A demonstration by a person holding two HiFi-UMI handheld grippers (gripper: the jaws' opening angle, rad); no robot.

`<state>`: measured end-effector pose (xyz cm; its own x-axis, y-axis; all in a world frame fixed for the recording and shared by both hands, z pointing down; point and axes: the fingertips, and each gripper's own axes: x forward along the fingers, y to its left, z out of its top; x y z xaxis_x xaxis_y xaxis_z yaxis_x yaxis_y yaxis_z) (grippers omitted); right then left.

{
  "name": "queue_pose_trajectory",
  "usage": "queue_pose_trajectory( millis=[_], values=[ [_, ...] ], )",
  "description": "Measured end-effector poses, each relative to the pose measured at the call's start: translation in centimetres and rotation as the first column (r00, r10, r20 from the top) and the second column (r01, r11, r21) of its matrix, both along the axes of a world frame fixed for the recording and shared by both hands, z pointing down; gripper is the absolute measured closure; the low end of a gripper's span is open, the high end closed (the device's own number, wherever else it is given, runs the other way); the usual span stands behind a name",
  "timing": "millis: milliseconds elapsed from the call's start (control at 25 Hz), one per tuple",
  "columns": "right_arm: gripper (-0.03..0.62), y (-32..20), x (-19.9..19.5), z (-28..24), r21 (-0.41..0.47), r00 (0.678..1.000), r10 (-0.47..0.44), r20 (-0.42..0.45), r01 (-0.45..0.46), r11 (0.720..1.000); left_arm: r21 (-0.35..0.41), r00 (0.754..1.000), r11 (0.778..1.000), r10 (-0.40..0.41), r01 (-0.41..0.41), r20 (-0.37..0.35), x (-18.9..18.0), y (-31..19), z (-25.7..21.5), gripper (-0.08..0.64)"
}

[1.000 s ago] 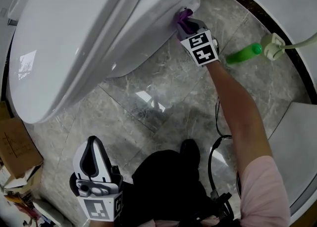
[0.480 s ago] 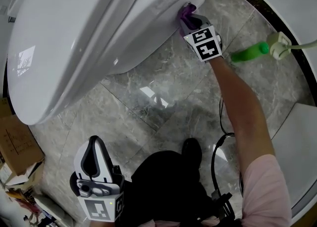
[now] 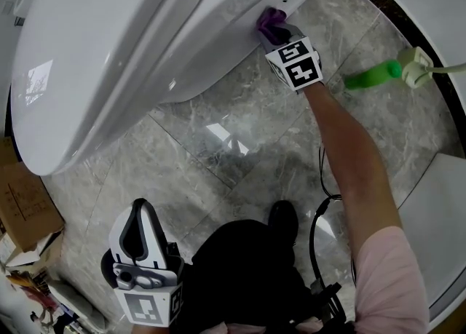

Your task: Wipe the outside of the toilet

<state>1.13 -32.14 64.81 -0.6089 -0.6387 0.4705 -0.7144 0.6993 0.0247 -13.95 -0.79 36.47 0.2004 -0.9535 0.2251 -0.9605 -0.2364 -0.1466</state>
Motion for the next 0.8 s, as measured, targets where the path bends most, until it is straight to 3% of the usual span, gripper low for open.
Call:
queue_pose_trajectory(
  millis=[480,640,800],
  values=[
    [0.537,2.8,-3.0,0.8,-0.042,0.998,-0.052,0.043,0.054,0.998,-0.004,1.0,1.0,-0.013,0.013,0.018,-0.8,0.7,0.1,0.552],
    [0.537,4.1,-4.2,0.7,-0.061,0.996,-0.072,0.06,0.076,0.995,0.018,1.0,1.0,-0.001,0.001,-0.015,-0.2,0.4,-0.4,0.552],
    [0.537,5.2,-5.3,0.8,-0.073,0.993,-0.092,0.072,0.098,0.993,0.002,1.0,1.0,-0.011,0.011,0.017,-0.9,1.0,0.0,0.552]
  ],
)
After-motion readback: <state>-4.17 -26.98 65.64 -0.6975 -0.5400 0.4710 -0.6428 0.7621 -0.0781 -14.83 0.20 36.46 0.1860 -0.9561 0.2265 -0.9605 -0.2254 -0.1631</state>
